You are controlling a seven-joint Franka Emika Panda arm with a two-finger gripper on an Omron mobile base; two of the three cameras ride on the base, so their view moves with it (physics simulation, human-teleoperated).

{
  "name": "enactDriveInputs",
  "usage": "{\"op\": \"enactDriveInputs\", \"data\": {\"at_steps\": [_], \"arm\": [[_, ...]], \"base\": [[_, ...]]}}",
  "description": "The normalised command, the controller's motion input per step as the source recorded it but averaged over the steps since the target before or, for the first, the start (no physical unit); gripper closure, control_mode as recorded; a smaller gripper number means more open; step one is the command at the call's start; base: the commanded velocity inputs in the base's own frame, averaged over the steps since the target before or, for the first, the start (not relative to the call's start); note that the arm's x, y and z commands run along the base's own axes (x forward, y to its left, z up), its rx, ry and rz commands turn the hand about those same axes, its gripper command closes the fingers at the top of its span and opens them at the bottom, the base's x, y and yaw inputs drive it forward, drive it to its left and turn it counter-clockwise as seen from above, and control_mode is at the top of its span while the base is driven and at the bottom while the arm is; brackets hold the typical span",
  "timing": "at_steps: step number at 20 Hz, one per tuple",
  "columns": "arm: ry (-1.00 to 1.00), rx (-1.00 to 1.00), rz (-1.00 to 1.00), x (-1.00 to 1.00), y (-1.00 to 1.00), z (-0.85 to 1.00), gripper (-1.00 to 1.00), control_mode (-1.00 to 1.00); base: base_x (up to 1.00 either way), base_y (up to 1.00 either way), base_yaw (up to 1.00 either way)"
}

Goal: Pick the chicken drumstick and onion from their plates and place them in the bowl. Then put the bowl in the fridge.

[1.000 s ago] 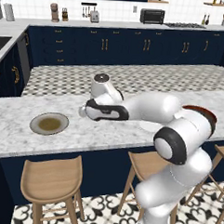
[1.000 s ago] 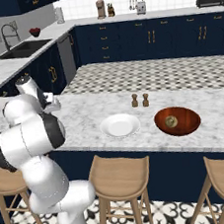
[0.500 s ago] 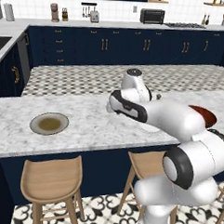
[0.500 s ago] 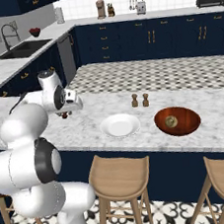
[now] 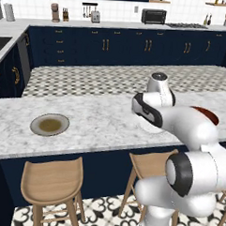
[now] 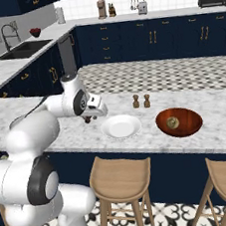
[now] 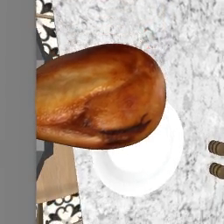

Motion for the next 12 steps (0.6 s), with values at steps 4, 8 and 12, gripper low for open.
{"op": "enactDriveInputs", "data": {"at_steps": [4,8,12], "arm": [[0.08,-0.02,-0.27,0.0,-1.0,0.01,1.0,-1.0],[0.08,0.0,-0.26,0.01,-1.0,0.21,1.0,-1.0],[0.12,-0.02,-0.21,0.0,-1.0,0.42,1.0,-1.0]], "base": [[0.0,0.0,0.0],[0.0,0.0,0.0],[0.0,0.0,0.0]]}}
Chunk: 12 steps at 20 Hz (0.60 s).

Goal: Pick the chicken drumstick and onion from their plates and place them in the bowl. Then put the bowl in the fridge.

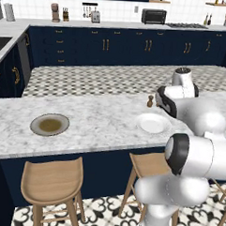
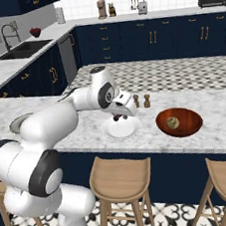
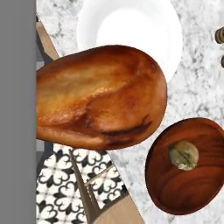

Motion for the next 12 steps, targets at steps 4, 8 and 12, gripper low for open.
{"op": "enactDriveInputs", "data": {"at_steps": [4,8,12], "arm": [[0.02,-0.06,-0.08,-0.06,-1.0,0.27,1.0,-1.0],[-0.04,-0.07,-0.01,-0.09,-1.0,0.02,1.0,-1.0],[0.0,-0.02,0.01,0.0,-1.0,-0.01,1.0,-1.0]], "base": [[0.0,0.0,0.0],[0.0,0.0,0.0],[0.0,0.0,0.0]]}}
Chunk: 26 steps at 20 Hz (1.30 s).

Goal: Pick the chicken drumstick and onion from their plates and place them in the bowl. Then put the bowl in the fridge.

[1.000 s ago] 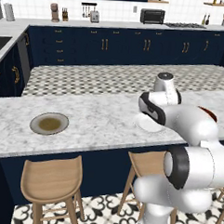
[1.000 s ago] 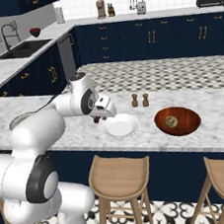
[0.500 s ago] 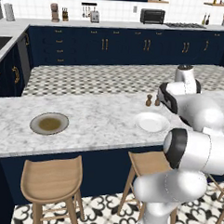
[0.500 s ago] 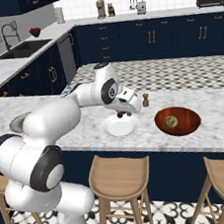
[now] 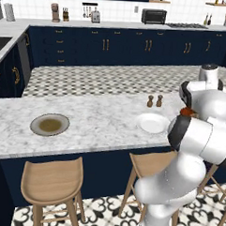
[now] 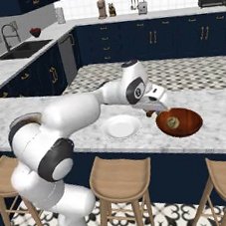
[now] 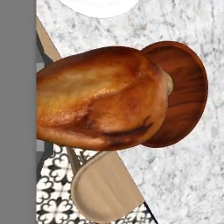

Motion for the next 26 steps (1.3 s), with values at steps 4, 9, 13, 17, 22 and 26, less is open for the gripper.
{"op": "enactDriveInputs", "data": {"at_steps": [4,9,13,17,22,26], "arm": [[0.0,0.01,0.15,0.4,-0.85,-0.26,1.0,-1.0],[0.0,0.08,0.19,0.5,-0.53,-0.09,1.0,-1.0],[0.0,0.16,0.18,0.51,-0.23,-0.06,1.0,-1.0],[0.0,0.11,0.15,0.21,-0.2,-0.29,1.0,-1.0],[0.0,0.01,0.1,0.01,-0.03,-0.55,1.0,-1.0],[0.0,0.0,0.05,0.21,0.0,-0.45,1.0,-1.0]], "base": [[0.0,0.0,0.0],[0.0,0.0,0.0],[0.0,0.0,0.0],[0.0,0.0,0.0],[0.0,0.0,0.0],[0.0,0.0,0.0]]}}
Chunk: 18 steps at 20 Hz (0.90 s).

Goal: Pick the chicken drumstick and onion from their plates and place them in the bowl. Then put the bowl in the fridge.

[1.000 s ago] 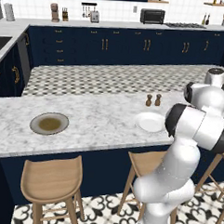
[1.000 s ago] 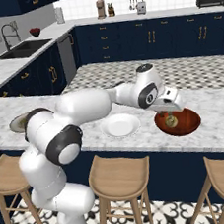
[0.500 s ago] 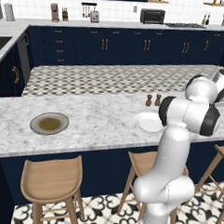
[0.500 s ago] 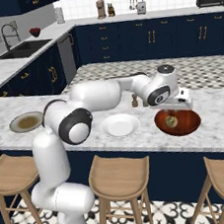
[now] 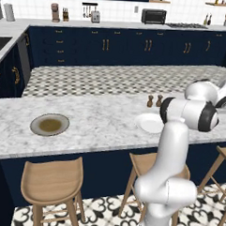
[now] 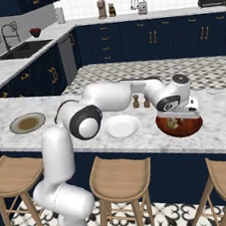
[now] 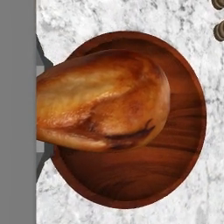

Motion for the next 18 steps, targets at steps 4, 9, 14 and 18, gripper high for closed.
{"op": "enactDriveInputs", "data": {"at_steps": [4,9,14,18], "arm": [[0.0,0.0,0.0,0.34,-0.03,-0.25,1.0,-1.0],[0.0,0.0,0.0,0.13,-0.06,-0.18,1.0,-1.0],[0.0,-0.01,0.0,0.0,-0.06,-0.03,1.0,-1.0],[0.0,-0.05,0.0,0.01,0.0,-0.25,-1.0,-1.0]], "base": [[0.0,0.0,0.0],[0.0,0.0,0.0],[0.0,0.0,0.0],[0.0,0.0,0.0]]}}
